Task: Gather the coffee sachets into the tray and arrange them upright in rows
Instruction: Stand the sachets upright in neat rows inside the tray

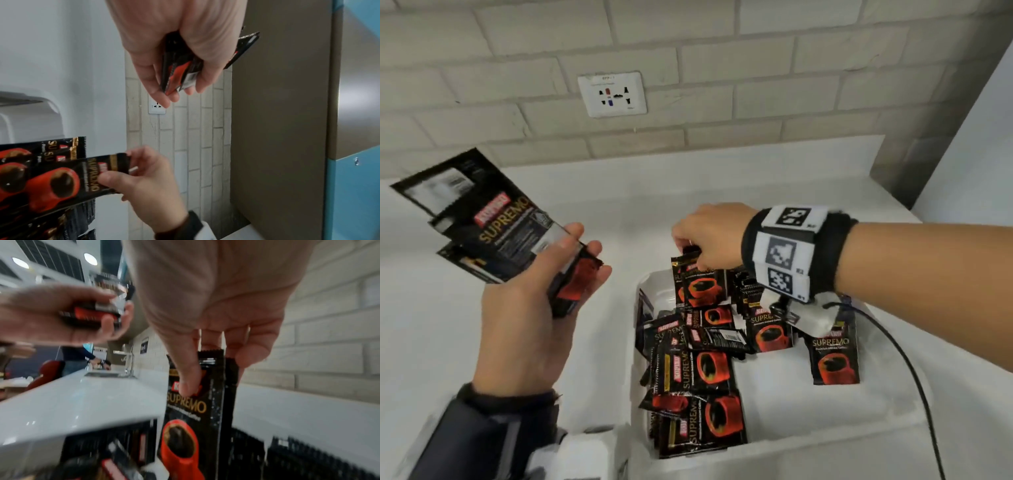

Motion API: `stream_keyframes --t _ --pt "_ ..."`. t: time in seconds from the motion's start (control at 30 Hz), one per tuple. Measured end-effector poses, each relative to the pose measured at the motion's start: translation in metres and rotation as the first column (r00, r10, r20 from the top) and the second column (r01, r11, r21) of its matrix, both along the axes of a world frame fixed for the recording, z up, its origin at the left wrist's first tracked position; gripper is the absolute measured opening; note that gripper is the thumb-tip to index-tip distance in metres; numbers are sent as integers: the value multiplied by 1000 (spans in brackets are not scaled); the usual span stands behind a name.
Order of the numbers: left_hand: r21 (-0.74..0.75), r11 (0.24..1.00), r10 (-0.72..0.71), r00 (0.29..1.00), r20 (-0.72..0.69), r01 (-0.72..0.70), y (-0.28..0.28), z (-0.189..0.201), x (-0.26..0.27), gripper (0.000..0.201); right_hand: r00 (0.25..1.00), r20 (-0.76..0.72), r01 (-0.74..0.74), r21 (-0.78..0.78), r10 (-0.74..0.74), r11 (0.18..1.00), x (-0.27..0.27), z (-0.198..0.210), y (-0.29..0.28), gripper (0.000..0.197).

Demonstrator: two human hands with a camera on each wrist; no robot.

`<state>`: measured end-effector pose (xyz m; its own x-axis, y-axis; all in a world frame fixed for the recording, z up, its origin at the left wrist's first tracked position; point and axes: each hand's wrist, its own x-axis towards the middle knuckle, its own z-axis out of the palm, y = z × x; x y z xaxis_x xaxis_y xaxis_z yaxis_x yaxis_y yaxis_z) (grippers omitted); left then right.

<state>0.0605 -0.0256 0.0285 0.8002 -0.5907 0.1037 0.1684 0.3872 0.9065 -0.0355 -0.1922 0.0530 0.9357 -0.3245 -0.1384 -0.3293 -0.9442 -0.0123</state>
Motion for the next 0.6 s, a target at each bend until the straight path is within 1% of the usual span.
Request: stream_keyframes --t 0.1,0.17,0.2,0.27,0.33,0.4,0.53,0.6 --pt "12 1000 -4 1000 10 4 5 -5 -1 42 992 -122 -42 -76 33 996 14 -17 2 21" --pt "17 1000 -10 1000 1 10 6 -7 1 40 982 -182 -67 -115 46 991 20 -24 5 9" --pt "22 1000 -10 1000 -8 10 6 -8 2 38 978 -205 -76 -132 48 988 22 -27 6 6" --pt "31 999 -15 999 -29 16 6 -10 5 37 967 -252 -87 -150 47 985 25 -32 5 9" --pt "37 999 -35 999 -38 36 4 -12 6 36 956 -289 -91 -149 45 985 27 -38 5 18" --pt "38 998 -56 997 -44 57 1 -12 6 35 951 -306 -93 -145 45 985 28 -42 4 22" --pt "46 992 -118 992 -53 120 -4 -12 5 21 962 -271 -62 -136 23 989 30 -36 -2 23" --pt "61 987 -143 988 -63 147 -6 -13 4 18 965 -263 -40 -129 5 991 29 -30 -7 28"
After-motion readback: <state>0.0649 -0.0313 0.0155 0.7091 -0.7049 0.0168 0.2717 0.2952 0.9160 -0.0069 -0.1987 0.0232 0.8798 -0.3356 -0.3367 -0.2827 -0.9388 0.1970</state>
